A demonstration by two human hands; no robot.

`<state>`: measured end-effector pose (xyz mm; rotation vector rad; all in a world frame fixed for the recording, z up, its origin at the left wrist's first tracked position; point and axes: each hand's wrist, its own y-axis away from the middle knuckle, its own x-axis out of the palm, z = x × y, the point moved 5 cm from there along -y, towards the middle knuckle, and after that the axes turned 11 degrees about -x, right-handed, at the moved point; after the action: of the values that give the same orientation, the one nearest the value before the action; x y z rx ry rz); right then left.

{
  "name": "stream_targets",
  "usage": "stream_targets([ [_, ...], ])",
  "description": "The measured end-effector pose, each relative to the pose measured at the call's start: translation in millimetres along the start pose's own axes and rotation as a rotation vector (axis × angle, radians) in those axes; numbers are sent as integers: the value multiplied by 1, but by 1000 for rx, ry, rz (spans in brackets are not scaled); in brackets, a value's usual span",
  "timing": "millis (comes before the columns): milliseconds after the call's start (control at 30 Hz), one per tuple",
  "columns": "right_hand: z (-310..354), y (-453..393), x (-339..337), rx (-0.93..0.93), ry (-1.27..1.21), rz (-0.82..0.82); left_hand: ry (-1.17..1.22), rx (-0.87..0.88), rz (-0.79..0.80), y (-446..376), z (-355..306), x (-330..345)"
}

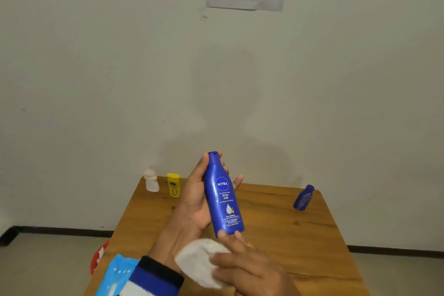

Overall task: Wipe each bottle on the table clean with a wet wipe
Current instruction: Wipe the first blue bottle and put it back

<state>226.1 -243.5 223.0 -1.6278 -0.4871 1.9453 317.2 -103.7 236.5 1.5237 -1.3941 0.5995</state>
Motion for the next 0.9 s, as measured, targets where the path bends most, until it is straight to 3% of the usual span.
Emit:
stream_targets([
  [100,5,-10,-54,183,-255,-294,-17,7,-3,3,-3,1],
  [200,-23,-37,-86,266,-194,-514,-48,-62,13,4,7,6],
  [267,-38,-57,-87,292,-85,-485,-51,-157,60,6,20,14],
  [333,-47,-66,-67,301,28,-310,-44,-200,99,11,27,24],
  [400,-47,-60,-35,307,151,-148,-56,-168,74,13,25,27],
  [467,-33,-49,-16,303,160,-116,-42,-108,16,9,17,21],
  [633,15,-18,-4,46,71,-34,5,11,-9,4,-1,5],
  [733,15,-15,-39,95,-87,-196,-2,24,38,6,-8,4],
  [833,-11,-30,-84,236,56,-489,-35,13,54,8,-5,9],
  [900,-33,-47,-96,345,78,-563,-78,-10,47,7,4,14],
])
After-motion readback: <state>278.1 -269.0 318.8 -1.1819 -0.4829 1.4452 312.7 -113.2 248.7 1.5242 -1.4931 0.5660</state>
